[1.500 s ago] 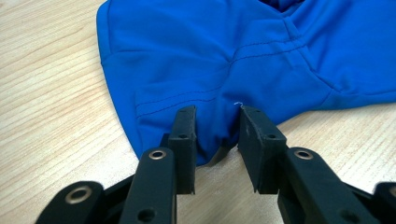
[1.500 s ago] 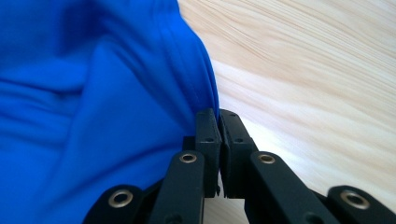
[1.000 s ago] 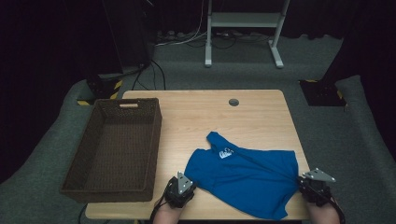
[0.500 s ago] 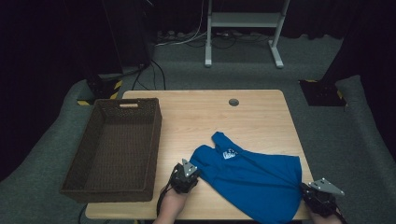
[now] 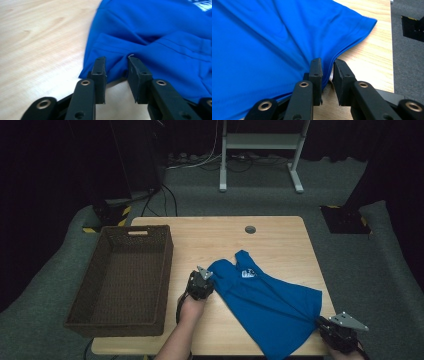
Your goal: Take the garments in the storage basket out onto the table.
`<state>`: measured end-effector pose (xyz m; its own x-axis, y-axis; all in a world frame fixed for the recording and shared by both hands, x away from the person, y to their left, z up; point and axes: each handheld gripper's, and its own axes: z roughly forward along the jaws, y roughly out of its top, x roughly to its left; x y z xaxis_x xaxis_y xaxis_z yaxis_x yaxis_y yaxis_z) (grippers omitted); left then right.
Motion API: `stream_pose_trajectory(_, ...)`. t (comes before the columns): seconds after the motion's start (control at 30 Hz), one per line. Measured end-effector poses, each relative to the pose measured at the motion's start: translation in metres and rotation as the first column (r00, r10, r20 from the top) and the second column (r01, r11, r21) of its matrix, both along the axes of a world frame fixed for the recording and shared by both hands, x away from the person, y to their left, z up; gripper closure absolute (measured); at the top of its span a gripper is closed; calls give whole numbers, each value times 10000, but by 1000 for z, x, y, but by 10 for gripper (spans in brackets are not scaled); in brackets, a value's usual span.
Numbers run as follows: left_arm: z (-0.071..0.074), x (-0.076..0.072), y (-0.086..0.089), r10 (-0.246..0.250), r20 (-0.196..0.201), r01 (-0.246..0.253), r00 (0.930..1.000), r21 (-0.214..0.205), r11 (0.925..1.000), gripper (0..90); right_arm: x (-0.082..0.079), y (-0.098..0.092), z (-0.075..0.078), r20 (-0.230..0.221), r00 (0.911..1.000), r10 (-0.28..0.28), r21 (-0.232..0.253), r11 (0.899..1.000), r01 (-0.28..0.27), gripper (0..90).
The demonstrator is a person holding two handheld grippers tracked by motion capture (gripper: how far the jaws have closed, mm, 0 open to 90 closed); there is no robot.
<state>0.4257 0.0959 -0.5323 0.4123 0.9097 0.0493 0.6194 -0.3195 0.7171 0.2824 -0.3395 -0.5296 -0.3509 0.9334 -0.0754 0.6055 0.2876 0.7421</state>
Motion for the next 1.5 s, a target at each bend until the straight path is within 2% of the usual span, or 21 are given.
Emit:
stream_pose_trajectory(0.1,1,7,1,117,-80,-117,9999,-28,9999,671,-2,1,2,163,9998,92,8,10000,-92,745)
stream_pose_trajectory(0.2,5,3,0,80,89,-77,9999,-328,9994,670,-3,1,2,193,9997,129,98,9999,-131,728)
stream_pose_trajectory(0.27,10,-3,-1,7,138,1,9999,-603,9982,636,-3,1,1,141,9998,115,126,9999,-116,721)
stream_pose_trajectory(0.4,19,-24,-5,-164,251,190,9996,-1084,9939,609,-3,1,2,204,9998,68,138,9999,-71,703)
stream_pose_trajectory(0.47,23,-37,-10,-385,298,417,9988,-1169,9923,593,-3,2,2,242,9997,99,120,9999,-102,690)
stream_pose_trajectory(0.57,26,-57,-22,-987,397,1026,9943,-1144,9881,573,-2,2,1,180,9998,88,137,9999,-91,680)
stream_pose_trajectory(0.63,25,-69,-33,-1406,319,1434,9896,-1187,9825,564,-2,3,1,191,9998,93,117,9999,-95,676)
stream_pose_trajectory(0.73,20,-82,-53,-2064,304,2080,9780,-674,9758,550,-2,4,0,164,9998,123,113,9999,-125,673)
stream_pose_trajectory(0.93,10,-94,-80,-2642,82,2642,9644,-23,9645,541,-1,3,0,162,9998,128,152,9998,-130,669)
stream_pose_trajectory(1.07,4,-102,-87,-2889,162,2859,9572,1004,9530,541,-2,2,0,187,9998,114,204,9997,-118,667)
stream_pose_trajectory(1.2,3,-104,-79,-2814,213,2785,9594,896,9563,551,-2,1,1,269,9996,93,215,9997,-98,661)
stream_pose_trajectory(1.5,0,-113,-38,-2119,336,2102,9767,470,9765,562,-2,2,1,271,9996,103,156,9998,-107,657)
